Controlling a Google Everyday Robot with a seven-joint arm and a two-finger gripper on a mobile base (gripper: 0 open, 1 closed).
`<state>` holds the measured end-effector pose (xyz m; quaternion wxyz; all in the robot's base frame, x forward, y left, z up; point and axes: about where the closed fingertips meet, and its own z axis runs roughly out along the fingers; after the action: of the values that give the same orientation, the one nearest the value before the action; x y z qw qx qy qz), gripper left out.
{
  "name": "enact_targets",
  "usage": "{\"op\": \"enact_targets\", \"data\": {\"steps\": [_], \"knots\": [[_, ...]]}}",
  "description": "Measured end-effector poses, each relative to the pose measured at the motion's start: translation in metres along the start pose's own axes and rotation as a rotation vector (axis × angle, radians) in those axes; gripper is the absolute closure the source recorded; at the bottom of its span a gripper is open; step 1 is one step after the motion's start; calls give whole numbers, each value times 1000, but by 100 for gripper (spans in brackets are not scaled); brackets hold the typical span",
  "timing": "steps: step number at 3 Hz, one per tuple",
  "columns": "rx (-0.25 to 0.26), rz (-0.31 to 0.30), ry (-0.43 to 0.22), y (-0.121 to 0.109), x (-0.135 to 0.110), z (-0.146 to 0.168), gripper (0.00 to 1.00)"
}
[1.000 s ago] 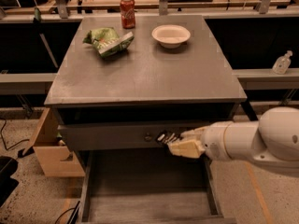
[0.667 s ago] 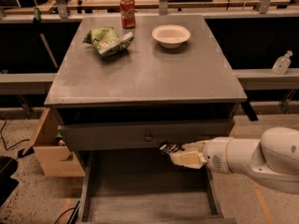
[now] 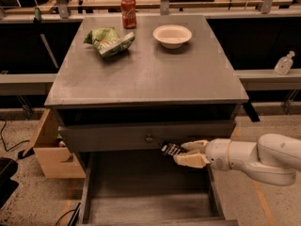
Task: Place rxbar chocolate into middle drawer
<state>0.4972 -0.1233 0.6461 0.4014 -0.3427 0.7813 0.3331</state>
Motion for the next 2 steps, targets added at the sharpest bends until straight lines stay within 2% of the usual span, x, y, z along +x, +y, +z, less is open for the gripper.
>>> {"op": "enact_targets", "data": {"steps": [1,2], "knots": [[0,-1,0,1,-1,0,100],[22,-6,12,5,4,18,100]]}}
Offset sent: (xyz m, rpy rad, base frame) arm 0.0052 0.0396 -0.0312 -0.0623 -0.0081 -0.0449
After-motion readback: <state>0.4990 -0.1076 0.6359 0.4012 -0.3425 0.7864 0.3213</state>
